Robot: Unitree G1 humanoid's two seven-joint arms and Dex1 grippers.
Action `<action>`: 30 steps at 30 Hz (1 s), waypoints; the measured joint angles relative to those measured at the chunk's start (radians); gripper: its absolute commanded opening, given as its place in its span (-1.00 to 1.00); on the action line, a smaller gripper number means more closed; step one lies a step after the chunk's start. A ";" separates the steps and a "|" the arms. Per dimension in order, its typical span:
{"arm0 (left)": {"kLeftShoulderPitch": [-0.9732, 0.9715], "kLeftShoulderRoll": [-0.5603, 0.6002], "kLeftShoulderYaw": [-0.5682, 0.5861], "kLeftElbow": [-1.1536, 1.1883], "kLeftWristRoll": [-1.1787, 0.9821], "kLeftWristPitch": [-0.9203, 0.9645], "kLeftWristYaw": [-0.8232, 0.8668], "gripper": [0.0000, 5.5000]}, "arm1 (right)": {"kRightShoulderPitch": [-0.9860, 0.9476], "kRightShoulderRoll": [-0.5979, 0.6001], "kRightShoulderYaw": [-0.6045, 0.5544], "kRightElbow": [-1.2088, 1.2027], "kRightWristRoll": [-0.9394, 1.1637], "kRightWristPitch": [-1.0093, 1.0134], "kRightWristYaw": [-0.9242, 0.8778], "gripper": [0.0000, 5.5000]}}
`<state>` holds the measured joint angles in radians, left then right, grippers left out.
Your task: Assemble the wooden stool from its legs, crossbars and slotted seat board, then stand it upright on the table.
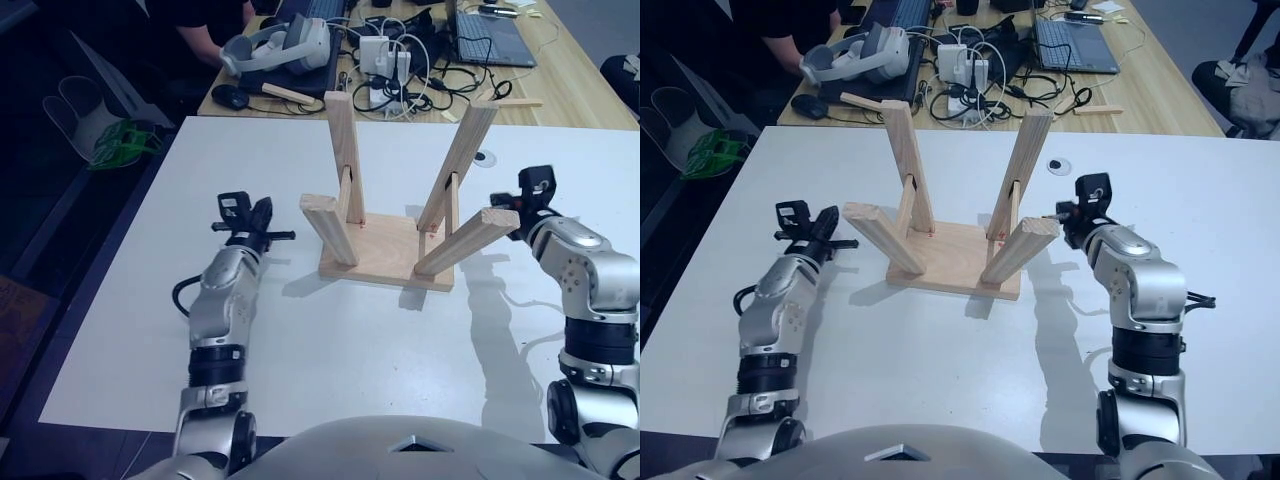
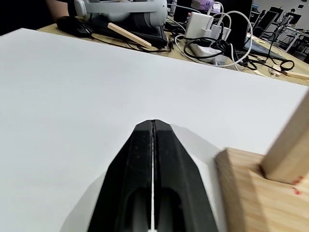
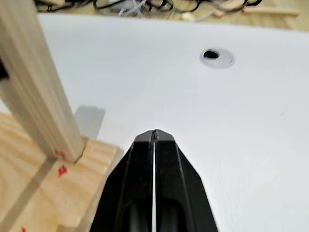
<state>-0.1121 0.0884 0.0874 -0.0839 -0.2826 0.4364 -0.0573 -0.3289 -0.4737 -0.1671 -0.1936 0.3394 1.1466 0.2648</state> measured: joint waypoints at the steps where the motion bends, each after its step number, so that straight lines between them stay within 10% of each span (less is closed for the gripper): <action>1: 0.024 -0.024 -0.022 -0.019 0.006 0.009 0.008 -1.00 | -0.012 -0.054 -0.014 0.016 0.000 0.017 0.024 -1.00; 9: 0.083 -0.003 0.067 0.133 0.025 -0.196 -0.052 -1.00 | 0.136 -0.164 0.168 0.027 0.147 0.001 0.412 -1.00; 30: 0.035 0.111 0.039 0.262 -0.103 -0.005 -0.413 -1.00 | 0.054 -0.099 0.308 0.261 0.028 -0.188 0.446 -1.00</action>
<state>-0.0767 0.1994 0.1268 0.1783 -0.3859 0.4315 -0.4702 -0.2751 -0.5724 0.1407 0.0670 0.3674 0.9581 0.7107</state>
